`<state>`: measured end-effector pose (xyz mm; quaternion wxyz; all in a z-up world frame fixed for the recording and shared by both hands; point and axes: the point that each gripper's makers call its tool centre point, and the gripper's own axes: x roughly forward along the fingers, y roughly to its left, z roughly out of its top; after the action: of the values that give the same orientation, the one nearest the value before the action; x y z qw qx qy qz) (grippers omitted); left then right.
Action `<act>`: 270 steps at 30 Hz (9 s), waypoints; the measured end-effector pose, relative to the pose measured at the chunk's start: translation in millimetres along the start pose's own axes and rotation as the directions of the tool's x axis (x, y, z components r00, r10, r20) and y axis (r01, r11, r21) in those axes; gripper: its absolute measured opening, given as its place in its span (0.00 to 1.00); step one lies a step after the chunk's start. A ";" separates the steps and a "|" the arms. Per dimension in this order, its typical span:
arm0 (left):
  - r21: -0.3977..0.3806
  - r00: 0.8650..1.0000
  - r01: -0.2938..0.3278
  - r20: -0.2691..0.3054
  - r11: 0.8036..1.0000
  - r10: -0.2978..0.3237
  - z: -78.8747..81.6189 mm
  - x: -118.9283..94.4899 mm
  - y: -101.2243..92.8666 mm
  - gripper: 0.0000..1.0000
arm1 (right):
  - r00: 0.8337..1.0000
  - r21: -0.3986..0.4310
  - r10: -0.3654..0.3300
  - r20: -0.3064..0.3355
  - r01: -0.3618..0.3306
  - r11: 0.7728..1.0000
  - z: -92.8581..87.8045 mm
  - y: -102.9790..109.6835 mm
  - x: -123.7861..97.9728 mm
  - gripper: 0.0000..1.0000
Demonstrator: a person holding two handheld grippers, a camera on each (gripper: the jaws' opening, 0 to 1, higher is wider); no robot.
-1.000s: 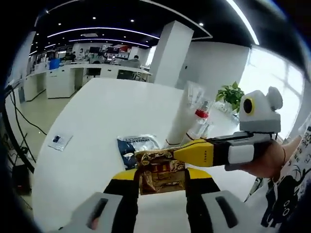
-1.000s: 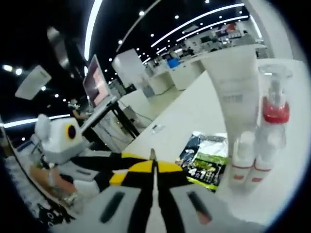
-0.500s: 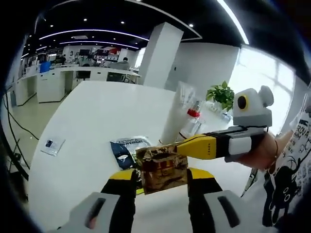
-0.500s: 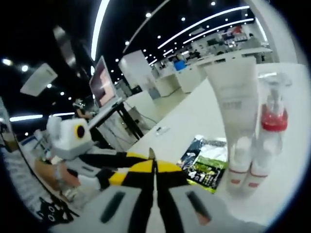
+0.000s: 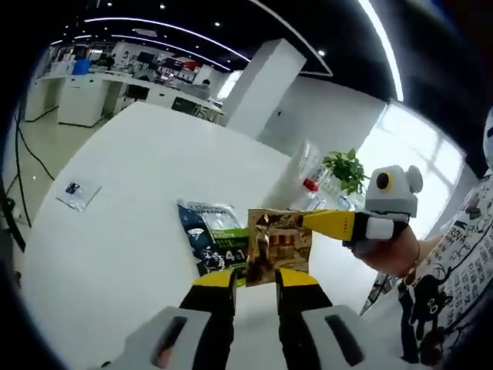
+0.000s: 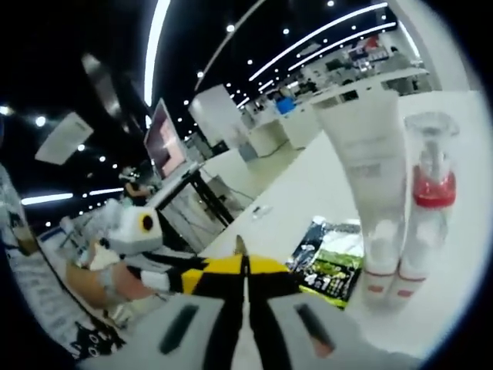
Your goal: Arrange the skincare products in the storage area until every visible bottle or jar stands upright without overlapping.
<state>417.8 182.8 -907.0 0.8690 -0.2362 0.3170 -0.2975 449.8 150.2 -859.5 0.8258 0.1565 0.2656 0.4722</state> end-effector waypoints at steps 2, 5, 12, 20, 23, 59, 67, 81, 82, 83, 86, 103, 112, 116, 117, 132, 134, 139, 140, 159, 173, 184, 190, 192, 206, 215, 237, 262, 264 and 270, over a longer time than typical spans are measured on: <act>-0.004 0.999 -0.036 -0.001 0.999 0.036 -0.9 -1.3 5.6 0.06 | 1.000 -0.016 -0.011 -0.001 0.011 1.000 -0.5 -0.6 1.8 0.00; -0.003 0.999 -0.038 0.004 0.999 0.038 -1.1 -4.0 6.4 0.02 | 1.000 -0.032 -0.020 -0.011 0.020 0.999 -2.4 -0.4 5.0 0.00; 0.029 0.992 -0.122 0.019 0.992 0.122 3.5 -11.0 18.8 0.01 | 0.996 -0.186 -0.079 -0.039 0.071 0.980 -6.2 -1.8 20.1 0.00; -0.042 0.972 -0.226 0.055 0.973 0.228 15.4 -21.2 46.6 0.00 | 0.989 -0.276 -0.115 -0.090 0.086 0.957 -8.8 -5.9 51.3 0.00; -0.046 0.962 -0.263 0.065 0.964 0.265 17.6 -24.4 54.7 0.00 | 0.986 -0.305 -0.114 -0.120 0.073 0.950 -12.7 -6.7 61.5 0.00; 0.022 0.875 -0.479 -0.072 0.877 0.479 -15.9 -16.4 112.9 0.03 | 0.933 -0.310 -0.142 -0.331 0.034 0.950 -60.8 -39.9 110.4 0.04; 0.030 0.867 -0.491 -0.074 0.870 0.492 -18.7 -16.0 116.4 0.02 | 0.926 -0.342 -0.159 -0.342 0.035 0.939 -64.6 -45.2 112.1 0.04; 0.038 0.868 -0.490 -0.070 0.871 0.492 -10.2 -14.0 118.7 0.02 | 0.914 -0.360 -0.121 -0.386 -0.028 0.933 -78.1 -31.0 113.0 0.04; 0.037 0.867 -0.491 -0.071 0.870 0.493 -10.2 -14.5 119.1 0.02 | 0.912 -0.360 -0.121 -0.392 -0.031 0.932 -79.7 -30.5 113.0 0.04; 0.035 0.866 -0.495 -0.070 0.868 0.496 -10.1 -15.3 119.9 0.02 | 0.909 -0.364 -0.124 -0.397 -0.032 0.931 -81.9 -30.4 113.2 0.04; 0.029 0.868 -0.491 -0.069 0.870 0.492 -10.2 -15.6 119.7 0.03 | 0.903 -0.393 -0.146 -0.405 -0.028 0.919 -86.2 -32.0 113.6 0.04; 0.062 0.859 -0.502 -0.073 0.862 0.506 -5.8 -9.6 125.5 0.02 | 0.906 -0.407 -0.185 -0.380 0.015 0.913 -89.2 -26.7 116.2 0.03; 0.068 0.858 -0.505 -0.069 0.860 0.509 -2.8 -7.8 127.7 0.02 | 0.915 -0.421 -0.190 -0.356 0.025 0.907 -89.9 -22.6 120.7 0.03; 0.071 0.850 -0.521 -0.047 0.851 0.524 2.2 -12.7 130.2 0.03 | 0.920 -0.418 -0.192 -0.342 0.034 0.908 -84.4 -22.1 117.1 0.03; 0.072 0.846 -0.529 -0.027 0.845 0.532 6.3 -16.3 129.7 0.04 | 0.934 -0.402 -0.176 -0.311 0.039 0.915 -78.1 -19.1 116.0 0.03; 0.194 0.876 -0.472 -0.005 0.860 0.482 -7.5 -1.9 89.5 0.20 | 0.951 -0.355 -0.228 -0.210 0.143 0.924 -73.5 -32.9 42.7 0.01; 0.259 0.862 -0.486 -0.017 0.835 0.507 -11.0 1.9 91.6 0.21 | 0.951 -0.335 -0.228 -0.209 0.150 0.930 -75.9 -32.2 35.3 0.01; 0.343 0.851 -0.479 -0.045 0.808 0.523 -18.3 9.6 94.2 0.23 | 0.954 -0.335 -0.231 -0.191 0.158 0.929 -72.4 -31.2 25.5 0.01; 0.344 0.848 -0.478 -0.058 0.808 0.526 -21.1 10.3 96.3 0.24 | 0.955 -0.335 -0.234 -0.185 0.163 0.928 -71.2 -31.8 24.3 0.01; 0.355 0.837 -0.513 0.005 0.781 0.548 -14.6 8.6 101.0 0.23 | 0.953 -0.312 -0.253 -0.168 0.192 0.930 -71.3 -38.1 14.2 0.01; 0.355 0.837 -0.513 0.003 0.782 0.547 -12.7 9.2 103.0 0.23 | 0.953 -0.324 -0.252 -0.169 0.188 0.927 -70.2 -39.2 14.6 0.01; 0.340 0.835 -0.535 0.072 0.774 0.546 12.5 -2.1 96.0 0.30 | 0.958 -0.339 -0.242 -0.156 0.178 0.924 -65.6 -37.7 16.6 0.01; 0.336 0.802 -0.589 0.130 0.735 0.583 43.5 -18.4 114.6 0.38 | 0.959 -0.340 -0.237 -0.154 0.174 0.924 -65.4 -36.7 16.6 0.01; 0.310 0.785 -0.613 0.130 0.727 0.606 59.3 -26.0 129.7 0.41 | 0.959 -0.340 -0.236 -0.156 0.172 0.924 -65.9 -36.6 15.9 0.01; 0.253 0.745 -0.655 0.056 0.712 0.665 107.3 -28.8 187.4 0.57 | 0.959 -0.329 -0.236 -0.156 0.175 0.928 -67.3 -35.5 7.6 0.01; 0.280 0.735 -0.634 -0.072 0.721 0.674 110.4 -13.5 217.2 0.57 | 0.963 -0.340 -0.223 -0.154 0.160 0.927 -66.8 -30.8 5.5 0.01; 0.269 0.742 -0.577 -0.222 0.771 0.633 100.0 -6.2 240.2 0.53 | 0.956 -0.287 -0.245 -0.163 0.192 0.938 -65.7 -38.5 0.1 0.01; 0.206 0.766 -0.590 -0.163 0.781 0.622 104.7 -11.2 227.6 0.42 | 0.951 -0.265 -0.259 -0.167 0.210 0.941 -66.7 -42.3 0.1 0.01; 0.207 0.771 -0.588 -0.150 0.782 0.619 106.3 -11.9 223.7 0.42 | 0.952 -0.258 -0.259 -0.164 0.212 0.943 -65.9 -42.4 0.1 0.01; 0.195 0.805 -0.564 -0.083 0.802 0.587 113.1 -12.7 206.2 0.43 | 0.957 -0.231 -0.253 -0.145 0.215 0.949 -60.6 -42.2 1.1 0.01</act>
<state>563.9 363.1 -947.6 0.9100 -0.0362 0.4088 -0.0595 444.1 130.2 -930.5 0.8619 -0.0071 0.3009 0.4080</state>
